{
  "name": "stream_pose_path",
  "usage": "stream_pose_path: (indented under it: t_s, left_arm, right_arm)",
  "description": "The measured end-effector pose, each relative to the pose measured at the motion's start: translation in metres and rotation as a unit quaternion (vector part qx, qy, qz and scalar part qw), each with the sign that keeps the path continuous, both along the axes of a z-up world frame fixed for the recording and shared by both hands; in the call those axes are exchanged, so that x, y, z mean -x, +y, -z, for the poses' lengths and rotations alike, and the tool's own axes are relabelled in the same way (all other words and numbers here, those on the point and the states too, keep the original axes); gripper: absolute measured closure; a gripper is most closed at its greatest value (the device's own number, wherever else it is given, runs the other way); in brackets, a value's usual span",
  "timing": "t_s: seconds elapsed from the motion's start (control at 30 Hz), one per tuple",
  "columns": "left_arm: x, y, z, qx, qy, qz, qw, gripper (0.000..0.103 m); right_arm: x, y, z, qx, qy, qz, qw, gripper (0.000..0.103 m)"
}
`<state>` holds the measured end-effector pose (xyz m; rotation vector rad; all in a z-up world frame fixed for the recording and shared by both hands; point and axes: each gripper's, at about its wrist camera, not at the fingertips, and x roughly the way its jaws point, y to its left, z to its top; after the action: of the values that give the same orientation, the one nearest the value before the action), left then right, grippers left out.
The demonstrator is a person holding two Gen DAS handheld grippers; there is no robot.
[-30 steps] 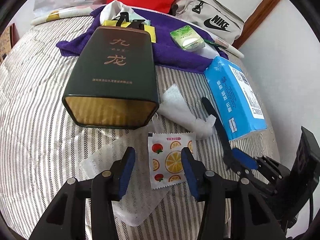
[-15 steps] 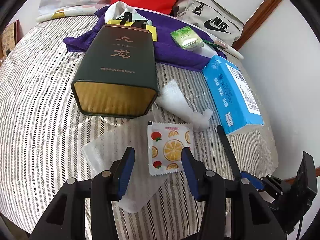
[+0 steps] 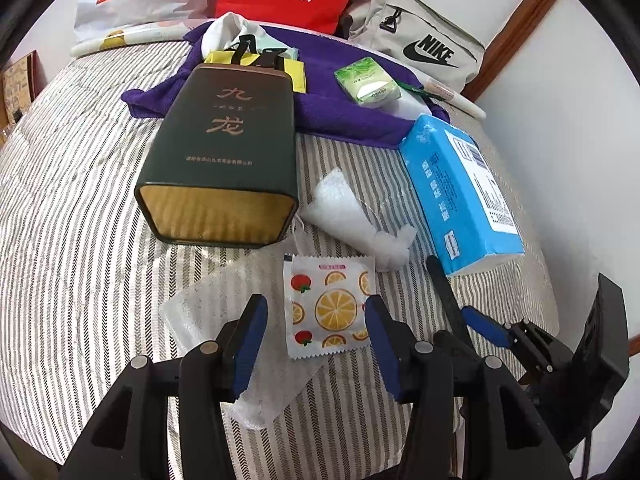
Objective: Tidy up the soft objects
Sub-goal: 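Grasp the snack packet with the left gripper while the right gripper grasps the black strap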
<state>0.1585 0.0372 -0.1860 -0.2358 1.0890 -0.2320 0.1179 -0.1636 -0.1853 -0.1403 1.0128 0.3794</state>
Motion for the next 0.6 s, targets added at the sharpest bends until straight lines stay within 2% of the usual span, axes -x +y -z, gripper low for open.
stream_pose_path:
  t_s: [0.03,0.07,0.27,0.43,0.5,0.6]
  left_arm:
    - [-0.001,0.000,0.000,0.002,0.002,-0.001,1.0000,0.055]
    - [-0.002,-0.001,0.000,0.005,0.002,0.000,1.0000,0.055]
    - [0.002,-0.009,0.003,0.000,-0.001,0.008,1.0000,0.054]
    - [0.000,-0.009,0.010,0.005,0.003,-0.006,1.0000,0.050]
    - [-0.002,-0.012,0.010,0.004,0.002,-0.005,1.0000,0.043]
    - [-0.007,-0.021,0.013,-0.015,0.002,0.003,0.9999,0.042]
  right_arm:
    - [-0.001,0.001,0.000,0.000,-0.002,-0.004,1.000,0.078]
    - [-0.001,0.000,-0.001,-0.002,-0.002,-0.004,1.000,0.082]
    - [0.001,-0.006,-0.001,-0.014,-0.001,-0.009,1.000,0.082]
    - [-0.002,-0.009,-0.001,-0.028,0.007,-0.010,1.000,0.080]
    - [-0.003,-0.007,0.000,-0.029,0.004,-0.015,0.999,0.077]
    - [-0.004,-0.003,0.000,-0.024,-0.003,-0.025,0.999,0.075]
